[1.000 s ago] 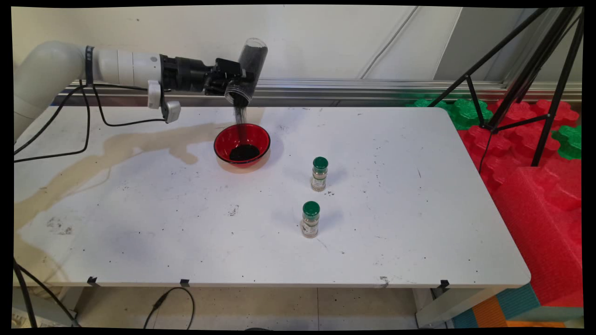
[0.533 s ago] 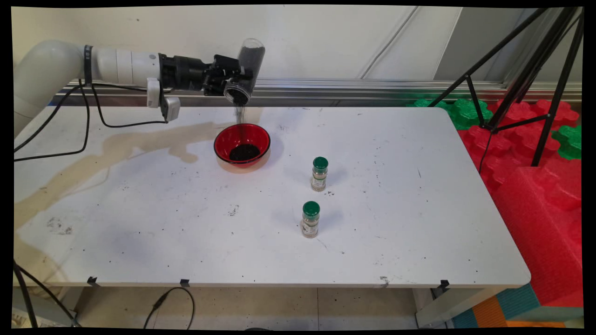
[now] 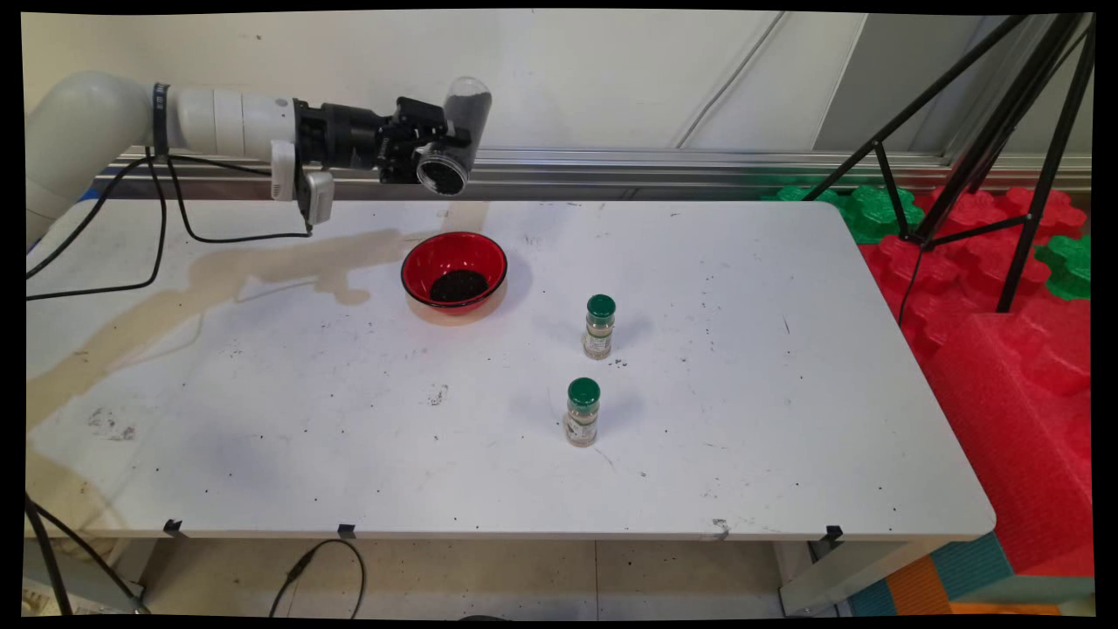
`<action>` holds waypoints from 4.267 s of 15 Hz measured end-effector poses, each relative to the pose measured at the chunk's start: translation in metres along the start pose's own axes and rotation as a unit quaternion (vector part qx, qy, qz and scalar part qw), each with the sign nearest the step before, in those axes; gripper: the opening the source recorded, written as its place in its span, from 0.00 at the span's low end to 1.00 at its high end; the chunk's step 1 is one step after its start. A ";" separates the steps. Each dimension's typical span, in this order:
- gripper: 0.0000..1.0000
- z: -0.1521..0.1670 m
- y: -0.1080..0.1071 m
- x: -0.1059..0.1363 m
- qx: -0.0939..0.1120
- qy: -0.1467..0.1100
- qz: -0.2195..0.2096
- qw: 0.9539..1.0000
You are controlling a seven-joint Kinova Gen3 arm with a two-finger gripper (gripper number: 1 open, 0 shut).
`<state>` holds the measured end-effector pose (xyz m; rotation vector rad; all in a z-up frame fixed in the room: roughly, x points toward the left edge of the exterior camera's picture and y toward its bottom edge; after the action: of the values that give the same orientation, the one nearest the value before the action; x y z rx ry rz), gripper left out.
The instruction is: Pour the black seasoning powder in the red bowl, then place the picked object on the table
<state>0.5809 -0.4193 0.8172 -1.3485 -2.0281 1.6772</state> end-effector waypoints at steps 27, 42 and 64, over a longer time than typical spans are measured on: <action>0.00 -0.037 -0.030 -0.013 -0.014 0.038 -0.423 0.905; 0.00 -0.057 -0.060 -0.019 -0.029 0.068 -0.657 0.750; 0.00 -0.083 -0.102 0.007 -0.083 0.137 -0.778 0.607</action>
<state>0.5767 -0.3521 0.9305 0.4042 -1.8981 0.3606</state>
